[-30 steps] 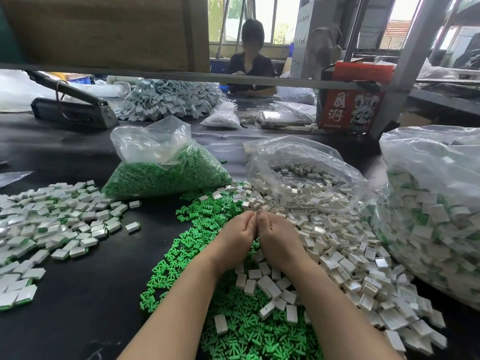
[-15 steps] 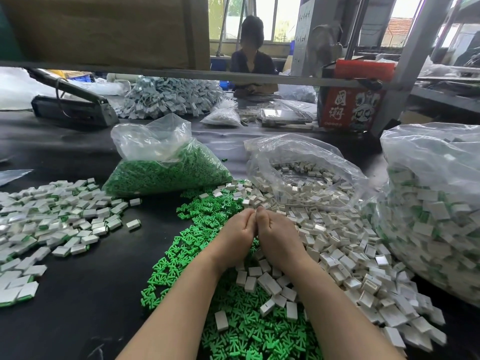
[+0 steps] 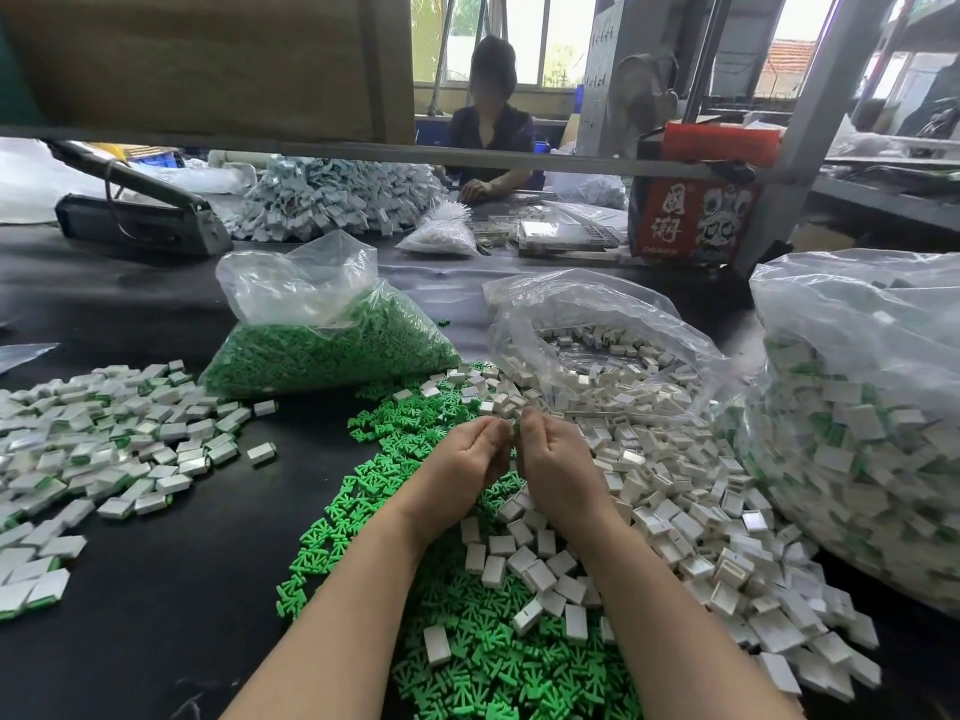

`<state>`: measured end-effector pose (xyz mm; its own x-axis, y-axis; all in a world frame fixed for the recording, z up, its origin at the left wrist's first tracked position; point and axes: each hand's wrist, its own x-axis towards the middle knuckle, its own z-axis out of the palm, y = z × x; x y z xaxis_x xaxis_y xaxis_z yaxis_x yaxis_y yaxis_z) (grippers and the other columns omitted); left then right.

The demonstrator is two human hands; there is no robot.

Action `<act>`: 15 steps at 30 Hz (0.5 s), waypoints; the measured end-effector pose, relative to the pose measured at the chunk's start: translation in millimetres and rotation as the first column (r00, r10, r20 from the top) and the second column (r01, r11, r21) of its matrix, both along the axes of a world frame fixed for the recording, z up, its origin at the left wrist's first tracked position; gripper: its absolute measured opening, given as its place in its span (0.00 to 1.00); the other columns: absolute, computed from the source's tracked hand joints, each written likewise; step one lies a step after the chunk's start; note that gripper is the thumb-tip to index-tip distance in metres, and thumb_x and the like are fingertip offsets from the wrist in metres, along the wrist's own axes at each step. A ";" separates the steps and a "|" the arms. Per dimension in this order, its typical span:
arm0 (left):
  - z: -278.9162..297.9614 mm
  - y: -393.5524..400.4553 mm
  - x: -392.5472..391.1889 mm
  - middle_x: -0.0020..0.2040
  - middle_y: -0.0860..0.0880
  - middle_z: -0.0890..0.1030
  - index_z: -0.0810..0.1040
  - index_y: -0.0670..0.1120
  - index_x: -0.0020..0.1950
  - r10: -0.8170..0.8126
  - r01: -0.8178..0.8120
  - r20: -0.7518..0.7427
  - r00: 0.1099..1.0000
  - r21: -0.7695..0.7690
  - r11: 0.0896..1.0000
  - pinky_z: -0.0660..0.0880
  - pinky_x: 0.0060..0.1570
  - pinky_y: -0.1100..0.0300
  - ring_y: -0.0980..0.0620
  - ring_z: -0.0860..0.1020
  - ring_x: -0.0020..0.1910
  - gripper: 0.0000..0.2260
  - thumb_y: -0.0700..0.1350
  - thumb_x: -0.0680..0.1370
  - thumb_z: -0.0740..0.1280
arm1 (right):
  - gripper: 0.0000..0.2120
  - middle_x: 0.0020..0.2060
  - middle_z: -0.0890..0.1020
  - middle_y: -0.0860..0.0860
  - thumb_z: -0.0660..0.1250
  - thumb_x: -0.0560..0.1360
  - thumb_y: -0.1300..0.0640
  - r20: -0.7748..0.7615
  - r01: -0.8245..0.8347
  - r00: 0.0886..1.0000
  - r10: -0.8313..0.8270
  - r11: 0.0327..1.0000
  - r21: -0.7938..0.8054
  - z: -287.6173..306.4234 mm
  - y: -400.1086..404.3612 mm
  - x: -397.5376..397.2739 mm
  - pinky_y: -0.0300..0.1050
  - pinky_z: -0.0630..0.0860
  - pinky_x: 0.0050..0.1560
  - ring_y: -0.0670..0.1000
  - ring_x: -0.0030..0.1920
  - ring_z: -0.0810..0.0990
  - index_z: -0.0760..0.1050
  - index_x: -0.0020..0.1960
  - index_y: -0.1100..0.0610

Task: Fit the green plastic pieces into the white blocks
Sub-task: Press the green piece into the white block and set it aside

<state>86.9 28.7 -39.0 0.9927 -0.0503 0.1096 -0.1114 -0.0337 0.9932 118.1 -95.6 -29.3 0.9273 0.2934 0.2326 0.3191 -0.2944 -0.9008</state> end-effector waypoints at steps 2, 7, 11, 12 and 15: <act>1.4 -2.1 -0.1 0.33 0.58 0.76 0.75 0.45 0.44 0.010 -0.010 -0.011 1.000 -0.018 1.000 0.70 0.33 0.70 0.62 0.72 0.32 0.12 0.44 0.85 0.56 | 0.21 0.28 0.71 0.50 0.52 0.84 0.54 0.049 0.035 0.998 -0.034 0.999 -0.031 -1.2 1.3 -0.8 0.47 0.65 0.34 0.49 0.30 0.68 0.69 0.34 0.57; 3.6 -7.6 1.3 0.47 0.40 0.78 0.77 0.43 0.51 0.065 -0.065 -0.020 0.998 0.005 0.998 0.76 0.54 0.49 0.46 0.76 0.48 0.12 0.43 0.85 0.56 | 0.21 0.30 0.75 0.52 0.52 0.84 0.54 0.111 0.079 0.992 -0.064 0.988 -0.134 -2.7 1.5 -0.6 0.49 0.69 0.36 0.51 0.33 0.73 0.70 0.34 0.58; 3.5 -9.7 1.4 0.52 0.41 0.82 0.78 0.44 0.53 0.088 -0.087 -0.015 0.996 0.053 0.995 0.76 0.59 0.52 0.45 0.80 0.54 0.12 0.43 0.85 0.55 | 0.22 0.29 0.75 0.49 0.51 0.83 0.53 0.191 0.098 0.980 -0.055 0.970 -0.223 -4.0 0.5 -1.2 0.47 0.67 0.34 0.49 0.32 0.73 0.68 0.31 0.53; 3.3 -9.7 1.4 0.53 0.40 0.82 0.78 0.44 0.54 0.089 -0.088 -0.016 0.996 0.062 0.994 0.76 0.59 0.54 0.45 0.80 0.56 0.12 0.42 0.85 0.55 | 0.23 0.28 0.74 0.48 0.50 0.83 0.52 0.205 0.096 0.978 -0.047 0.967 -0.238 -4.1 1.1 -1.6 0.46 0.65 0.32 0.48 0.30 0.72 0.67 0.30 0.52; 2.2 -9.1 1.7 0.54 0.43 0.82 0.78 0.45 0.55 0.086 -0.086 0.003 0.996 0.110 0.990 0.76 0.59 0.57 0.48 0.80 0.56 0.12 0.43 0.85 0.55 | 0.22 0.27 0.72 0.46 0.46 0.78 0.47 0.203 0.079 0.979 -0.025 0.962 -0.261 -3.1 2.1 -1.9 0.43 0.62 0.30 0.45 0.29 0.70 0.66 0.29 0.51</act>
